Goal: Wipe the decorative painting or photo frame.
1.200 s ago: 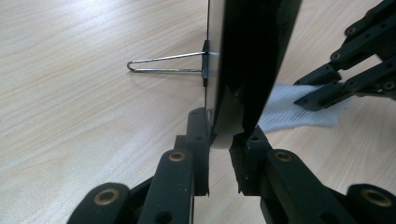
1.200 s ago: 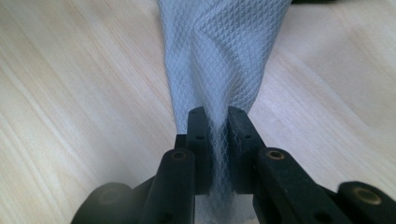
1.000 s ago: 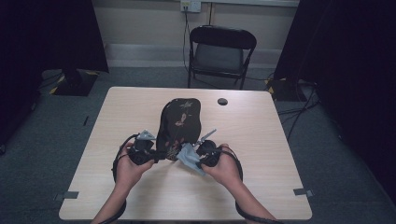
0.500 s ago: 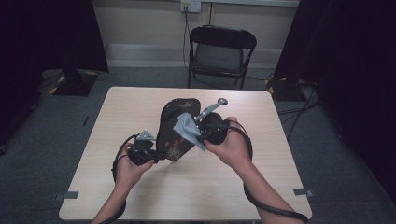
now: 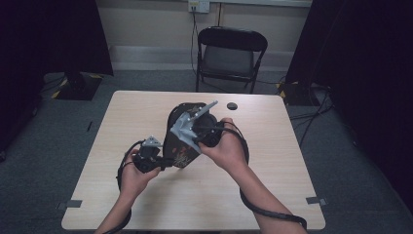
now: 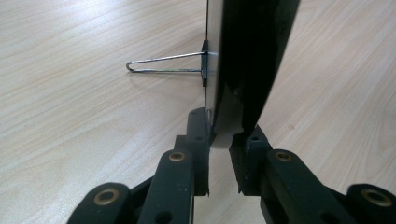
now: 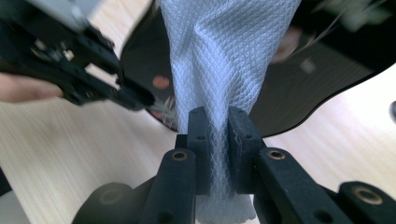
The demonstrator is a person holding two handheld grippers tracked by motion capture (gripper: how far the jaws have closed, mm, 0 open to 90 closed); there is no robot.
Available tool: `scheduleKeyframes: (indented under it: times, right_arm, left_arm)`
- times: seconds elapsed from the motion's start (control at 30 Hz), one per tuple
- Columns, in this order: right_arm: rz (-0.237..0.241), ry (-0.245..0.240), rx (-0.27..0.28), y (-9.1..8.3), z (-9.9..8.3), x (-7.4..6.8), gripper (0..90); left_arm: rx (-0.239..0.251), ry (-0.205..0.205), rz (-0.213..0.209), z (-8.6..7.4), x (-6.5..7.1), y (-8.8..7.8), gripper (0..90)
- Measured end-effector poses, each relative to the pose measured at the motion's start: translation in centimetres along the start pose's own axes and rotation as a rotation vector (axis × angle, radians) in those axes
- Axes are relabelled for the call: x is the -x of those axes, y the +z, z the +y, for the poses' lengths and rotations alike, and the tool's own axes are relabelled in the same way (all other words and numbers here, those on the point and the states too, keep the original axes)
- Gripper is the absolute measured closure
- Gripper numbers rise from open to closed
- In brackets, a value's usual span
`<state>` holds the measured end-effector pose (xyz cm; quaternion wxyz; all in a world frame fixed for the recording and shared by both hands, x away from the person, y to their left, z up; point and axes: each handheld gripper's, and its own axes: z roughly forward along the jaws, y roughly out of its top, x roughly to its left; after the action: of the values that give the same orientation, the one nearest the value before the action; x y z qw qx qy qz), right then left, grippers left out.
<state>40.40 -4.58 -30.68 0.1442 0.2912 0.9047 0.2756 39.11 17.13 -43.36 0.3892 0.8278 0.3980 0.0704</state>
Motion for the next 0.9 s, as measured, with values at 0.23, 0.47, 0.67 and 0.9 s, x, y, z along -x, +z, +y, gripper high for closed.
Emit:
scheduleKeyframes:
  times: [0.23,0.47,0.67,0.9]
  right_arm:
    - [0.024,0.023,-0.067,3.1,-2.3,-0.1,81.6]
    - [0.067,0.056,-0.139,6.9,-5.5,-0.7,81.5]
    - [0.093,0.085,-0.191,9.3,-7.6,-1.0,81.6]
    - [0.107,0.084,-0.245,10.9,-9.4,-1.4,81.5]
  left_arm:
    - [-0.003,0.002,-0.001,0.0,-0.1,0.0,78.4]
    - [-0.001,0.002,0.000,0.0,0.0,0.0,78.4]
    - [-0.005,0.004,0.001,0.0,0.0,0.0,78.4]
    - [-0.003,-0.005,0.000,0.1,-0.1,0.0,78.3]
